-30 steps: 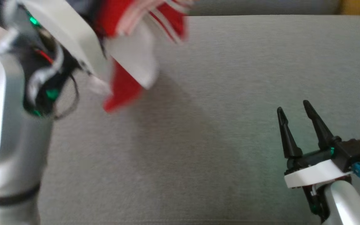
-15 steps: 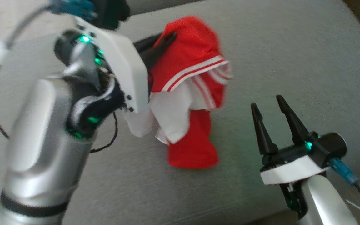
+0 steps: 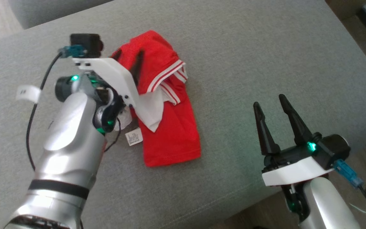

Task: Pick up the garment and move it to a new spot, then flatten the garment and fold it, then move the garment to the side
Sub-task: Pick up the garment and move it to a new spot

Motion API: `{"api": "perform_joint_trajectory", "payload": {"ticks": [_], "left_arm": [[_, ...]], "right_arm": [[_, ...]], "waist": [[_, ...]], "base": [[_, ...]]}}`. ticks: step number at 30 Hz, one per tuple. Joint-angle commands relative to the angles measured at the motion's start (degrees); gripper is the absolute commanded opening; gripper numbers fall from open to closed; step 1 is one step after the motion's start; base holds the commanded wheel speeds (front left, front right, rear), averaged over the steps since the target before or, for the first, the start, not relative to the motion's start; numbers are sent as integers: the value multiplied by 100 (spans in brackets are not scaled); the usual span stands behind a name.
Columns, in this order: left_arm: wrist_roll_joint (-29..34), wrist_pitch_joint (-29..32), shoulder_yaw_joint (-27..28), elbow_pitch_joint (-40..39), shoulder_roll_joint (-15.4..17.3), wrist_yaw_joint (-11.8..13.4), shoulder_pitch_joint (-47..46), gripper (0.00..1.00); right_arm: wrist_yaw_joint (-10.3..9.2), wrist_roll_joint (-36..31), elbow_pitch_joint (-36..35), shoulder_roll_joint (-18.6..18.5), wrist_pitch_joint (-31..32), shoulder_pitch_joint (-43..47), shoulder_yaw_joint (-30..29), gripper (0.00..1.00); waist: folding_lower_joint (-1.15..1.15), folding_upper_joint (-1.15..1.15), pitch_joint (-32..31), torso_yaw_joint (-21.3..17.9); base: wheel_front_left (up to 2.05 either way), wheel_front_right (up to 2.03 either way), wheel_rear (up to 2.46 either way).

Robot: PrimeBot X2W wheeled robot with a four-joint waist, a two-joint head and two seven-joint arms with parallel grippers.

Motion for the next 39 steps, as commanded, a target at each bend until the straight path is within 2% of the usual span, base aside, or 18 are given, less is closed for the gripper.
{"api": "perform_joint_trajectory", "payload": {"ticks": [1, 5, 7, 10, 20, 28, 33, 39], "left_arm": [[57, -224, 203, -182, 119, 48, -386, 100], [143, -1128, 258, -238, 85, 125, -268, 100], [155, -1535, 281, -438, 80, 147, -20, 100], [251, -1927, 272, -808, 145, 314, 552, 100], [487, -2286, 134, -2270, 248, 988, 2893, 100], [827, -2401, 340, -2850, 406, 1322, 4048, 100], [1093, -2405, 590, -3112, 417, 1208, 4529, 100], [1268, -2406, 888, -3082, 351, 1087, 4861, 100]], "right_arm": [[-4, -39, -167, 8, -63, -206, 57, 100], [-4, -129, -172, -36, -63, -111, -85, 100], [-4, -152, -153, -57, -63, -35, -163, 100], [-4, -180, -146, -80, -63, 74, -257, 100], [-4, -310, -154, -166, -63, 577, -653, 100], [-4, -668, -82, -170, -63, 988, -916, 100], [-4, -737, 46, -74, -63, 1220, -1154, 100], [-4, -742, 137, 13, -63, 1343, -1244, 100]], "waist": [[0, 0, -29, 80], [0, 0, -166, 351], [0, 0, -291, 510], [0, 0, -479, 739], [0, 0, -901, 1650], [0, 0, -1071, 2183], [0, 0, -1200, 2400], [0, 0, -1302, 2436]], "base": [[0, 0, 0], [0, 0, 0], [0, 0, 0], [0, 0, 0], [0, 0, 0], [0, 0, 0], [0, 0, 0], [0, 0, 0]]}}
